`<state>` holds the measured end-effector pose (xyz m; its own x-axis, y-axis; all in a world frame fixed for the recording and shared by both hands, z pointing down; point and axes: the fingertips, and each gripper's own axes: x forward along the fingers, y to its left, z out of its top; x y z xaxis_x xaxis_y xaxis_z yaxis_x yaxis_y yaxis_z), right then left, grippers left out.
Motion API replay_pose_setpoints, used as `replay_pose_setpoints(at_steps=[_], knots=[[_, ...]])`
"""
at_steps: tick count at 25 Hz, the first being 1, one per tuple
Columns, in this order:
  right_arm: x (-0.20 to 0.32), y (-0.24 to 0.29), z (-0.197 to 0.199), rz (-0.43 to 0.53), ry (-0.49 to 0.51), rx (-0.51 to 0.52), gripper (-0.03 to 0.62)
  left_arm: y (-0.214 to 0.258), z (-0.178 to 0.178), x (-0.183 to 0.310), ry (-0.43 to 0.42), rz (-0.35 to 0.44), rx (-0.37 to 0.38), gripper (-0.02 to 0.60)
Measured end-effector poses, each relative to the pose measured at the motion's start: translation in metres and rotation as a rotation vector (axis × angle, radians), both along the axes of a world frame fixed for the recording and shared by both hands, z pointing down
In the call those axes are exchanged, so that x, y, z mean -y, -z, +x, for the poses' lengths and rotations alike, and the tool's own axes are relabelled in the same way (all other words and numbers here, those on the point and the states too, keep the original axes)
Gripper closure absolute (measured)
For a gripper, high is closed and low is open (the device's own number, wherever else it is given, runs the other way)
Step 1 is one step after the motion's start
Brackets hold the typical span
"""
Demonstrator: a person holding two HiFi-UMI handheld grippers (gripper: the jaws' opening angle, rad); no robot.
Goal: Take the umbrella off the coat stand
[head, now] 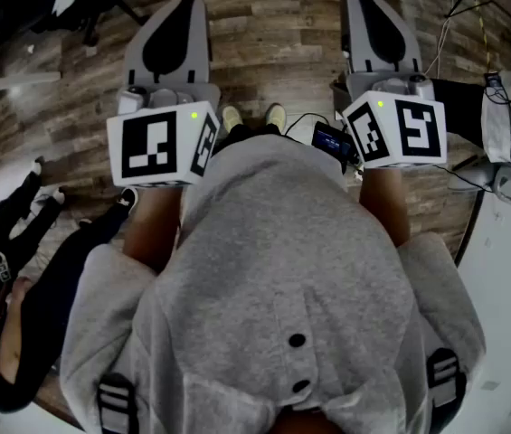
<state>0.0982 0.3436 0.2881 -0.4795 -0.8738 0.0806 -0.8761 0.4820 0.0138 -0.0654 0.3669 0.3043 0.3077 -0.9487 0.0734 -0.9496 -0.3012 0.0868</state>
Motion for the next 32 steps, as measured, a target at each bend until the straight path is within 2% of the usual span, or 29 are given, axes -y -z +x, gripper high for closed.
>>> replay_pose_setpoints(at_steps=[9, 16, 22, 27, 32], knots=[[0.004, 0.005, -0.025, -0.043, -0.008, 0.045, 0.583, 0.006, -0.023, 0.004, -0.021, -0.028, 0.013, 0.571], [-0.012, 0.006, -0.055, -0.013, -0.001, 0.041, 0.583, 0.000, -0.042, -0.006, -0.027, -0.005, 0.012, 0.571], [-0.013, 0.020, -0.063, -0.007, -0.024, 0.082, 0.583, 0.011, -0.052, -0.011, -0.012, 0.004, -0.003, 0.571], [-0.016, 0.024, -0.078, 0.001, -0.001, 0.066, 0.583, 0.014, -0.068, -0.016, -0.007, 0.019, -0.002, 0.571], [-0.008, 0.027, -0.079, -0.011, 0.008, 0.121, 0.583, 0.020, -0.069, -0.015, 0.010, 0.037, -0.002, 0.571]])
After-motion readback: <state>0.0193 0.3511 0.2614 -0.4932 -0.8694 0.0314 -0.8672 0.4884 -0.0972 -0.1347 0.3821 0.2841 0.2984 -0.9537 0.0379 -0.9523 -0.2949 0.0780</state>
